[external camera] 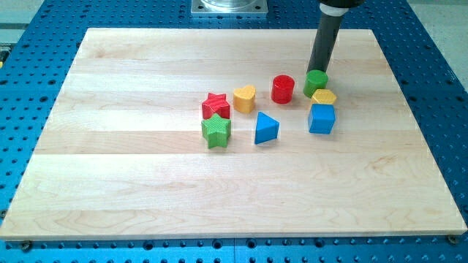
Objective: Push circles in between yellow blocks
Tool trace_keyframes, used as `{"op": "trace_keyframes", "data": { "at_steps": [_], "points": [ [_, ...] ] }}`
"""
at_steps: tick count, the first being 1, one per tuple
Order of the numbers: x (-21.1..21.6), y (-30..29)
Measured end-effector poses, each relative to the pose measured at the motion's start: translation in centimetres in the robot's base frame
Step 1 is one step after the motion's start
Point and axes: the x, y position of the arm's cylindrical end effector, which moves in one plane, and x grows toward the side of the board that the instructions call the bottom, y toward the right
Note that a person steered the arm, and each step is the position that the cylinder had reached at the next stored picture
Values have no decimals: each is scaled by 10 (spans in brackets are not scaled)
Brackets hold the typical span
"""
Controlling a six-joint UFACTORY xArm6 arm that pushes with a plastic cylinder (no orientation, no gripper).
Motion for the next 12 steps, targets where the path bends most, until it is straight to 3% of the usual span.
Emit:
{"op": "trace_keyframes", "data": {
  "at_steps": [2,3,6,8,9,11,12],
  "points": [
    [-1,0],
    [-19,23],
    [-20,63],
    [1,65],
    [32,54],
    [32,-16],
    [30,-23]
  ]
}}
